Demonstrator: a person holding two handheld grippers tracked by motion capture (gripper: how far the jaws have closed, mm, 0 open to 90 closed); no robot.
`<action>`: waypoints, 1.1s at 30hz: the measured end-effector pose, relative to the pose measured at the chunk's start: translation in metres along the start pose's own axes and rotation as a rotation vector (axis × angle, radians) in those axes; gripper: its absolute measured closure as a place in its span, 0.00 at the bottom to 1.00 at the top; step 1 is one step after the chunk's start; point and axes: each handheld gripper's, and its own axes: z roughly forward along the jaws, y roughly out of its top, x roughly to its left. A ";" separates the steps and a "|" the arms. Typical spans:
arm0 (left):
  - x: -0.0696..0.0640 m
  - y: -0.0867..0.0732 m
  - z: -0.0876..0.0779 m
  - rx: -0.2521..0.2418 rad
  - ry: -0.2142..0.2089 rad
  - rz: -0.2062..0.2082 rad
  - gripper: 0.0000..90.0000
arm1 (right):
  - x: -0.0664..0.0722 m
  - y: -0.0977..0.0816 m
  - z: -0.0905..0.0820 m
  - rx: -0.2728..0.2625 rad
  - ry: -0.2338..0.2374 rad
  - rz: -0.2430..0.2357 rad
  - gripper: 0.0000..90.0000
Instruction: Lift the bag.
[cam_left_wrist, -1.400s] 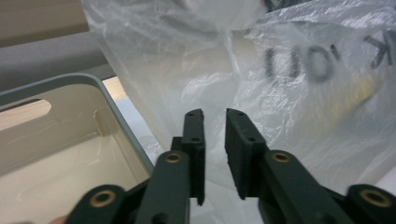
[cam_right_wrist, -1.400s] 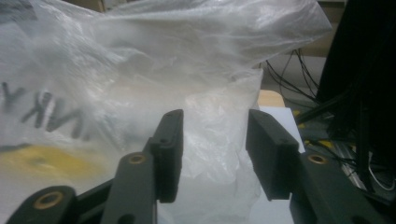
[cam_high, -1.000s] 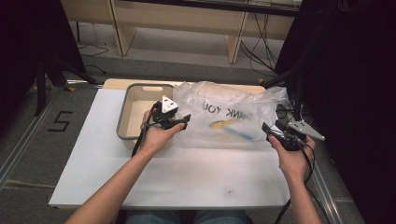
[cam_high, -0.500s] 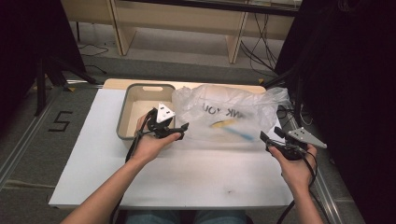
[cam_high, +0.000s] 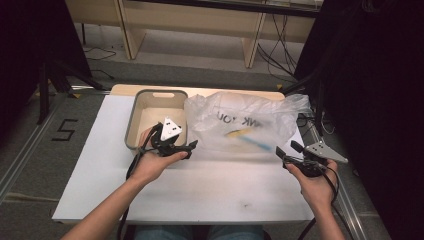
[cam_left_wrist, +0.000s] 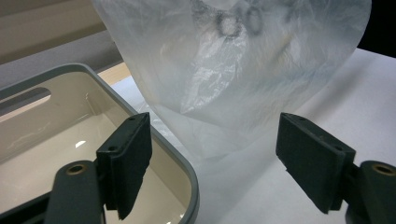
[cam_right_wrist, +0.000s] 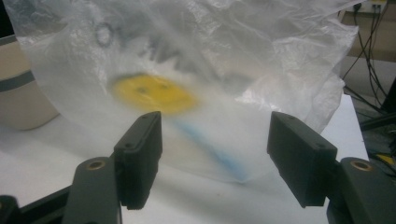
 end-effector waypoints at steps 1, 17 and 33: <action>0.000 -0.001 -0.001 0.001 -0.004 0.003 0.29 | 0.000 0.000 0.000 0.001 0.005 0.000 0.40; 0.001 -0.029 -0.020 0.032 -0.037 0.047 0.28 | 0.004 -0.013 -0.009 0.041 0.073 -0.002 0.39; 0.010 -0.061 -0.045 0.030 -0.042 0.019 0.29 | 0.001 -0.032 -0.017 0.067 0.110 0.048 0.38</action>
